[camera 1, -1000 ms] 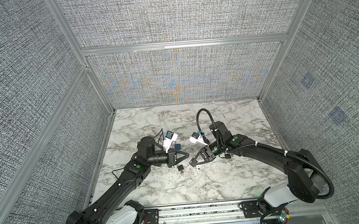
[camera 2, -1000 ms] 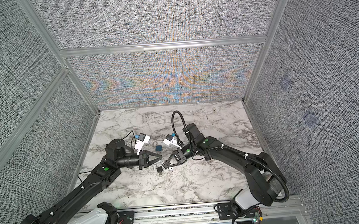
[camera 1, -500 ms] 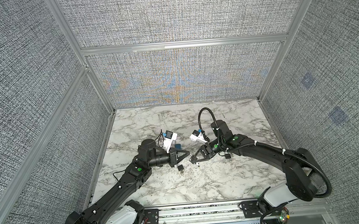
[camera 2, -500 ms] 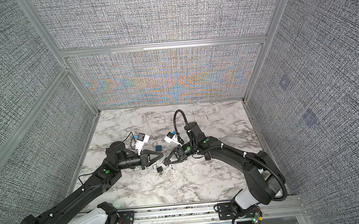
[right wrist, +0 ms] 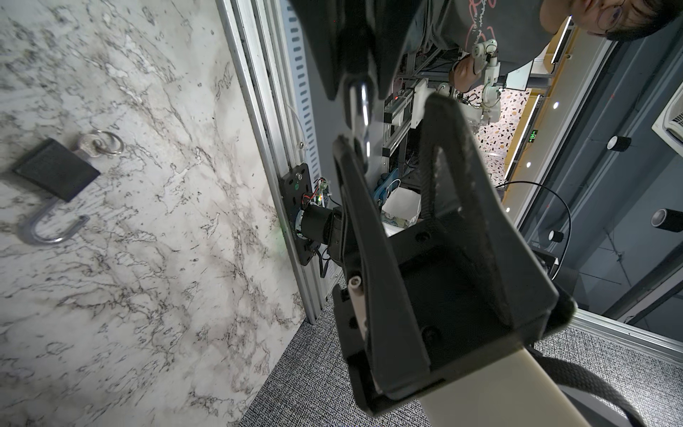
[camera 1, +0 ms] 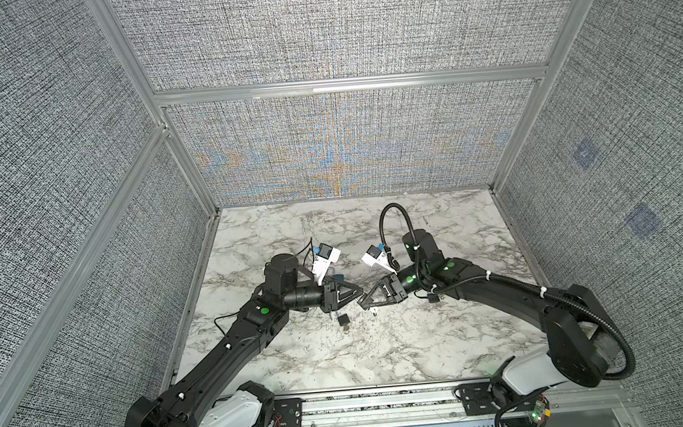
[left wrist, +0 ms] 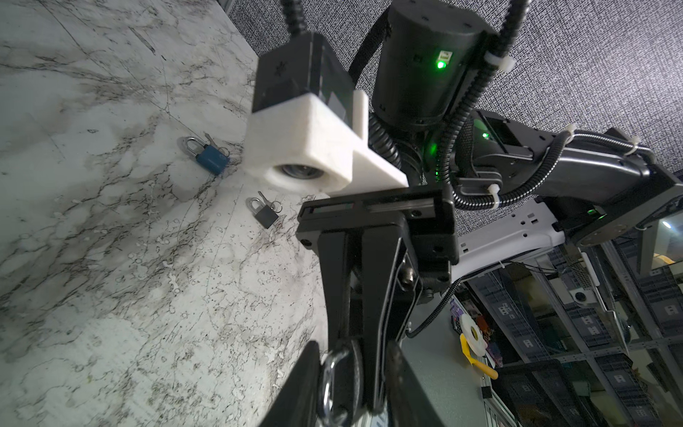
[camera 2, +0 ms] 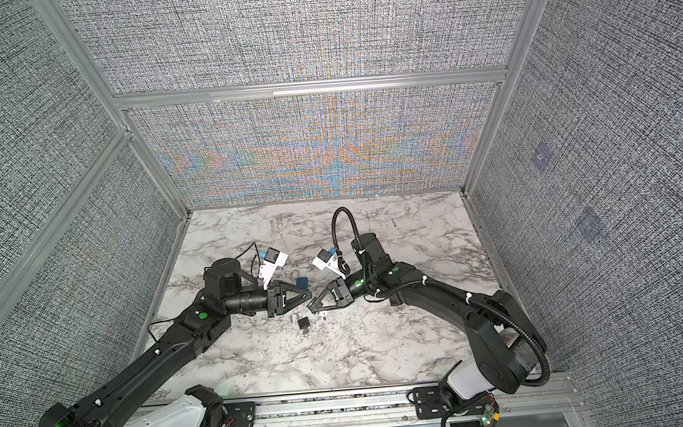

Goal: Lock with the key

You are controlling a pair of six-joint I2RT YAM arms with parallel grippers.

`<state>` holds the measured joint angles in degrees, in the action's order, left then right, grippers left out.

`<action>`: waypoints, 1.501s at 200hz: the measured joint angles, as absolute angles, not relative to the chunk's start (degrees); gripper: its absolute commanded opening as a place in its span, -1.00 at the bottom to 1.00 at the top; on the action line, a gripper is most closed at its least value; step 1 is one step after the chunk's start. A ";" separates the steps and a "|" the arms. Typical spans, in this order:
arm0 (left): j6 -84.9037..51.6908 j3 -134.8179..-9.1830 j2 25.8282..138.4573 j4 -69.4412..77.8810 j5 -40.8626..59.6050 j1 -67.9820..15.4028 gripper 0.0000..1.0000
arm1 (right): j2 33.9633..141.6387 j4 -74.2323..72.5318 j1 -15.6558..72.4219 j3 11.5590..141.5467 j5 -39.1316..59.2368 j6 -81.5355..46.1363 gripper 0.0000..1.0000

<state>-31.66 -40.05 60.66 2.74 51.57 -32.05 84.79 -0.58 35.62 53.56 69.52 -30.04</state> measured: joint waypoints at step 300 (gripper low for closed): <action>-40.58 -40.18 68.14 10.85 51.27 -30.87 -1.00 | 82.41 -21.78 30.81 42.19 65.91 -42.35 -0.32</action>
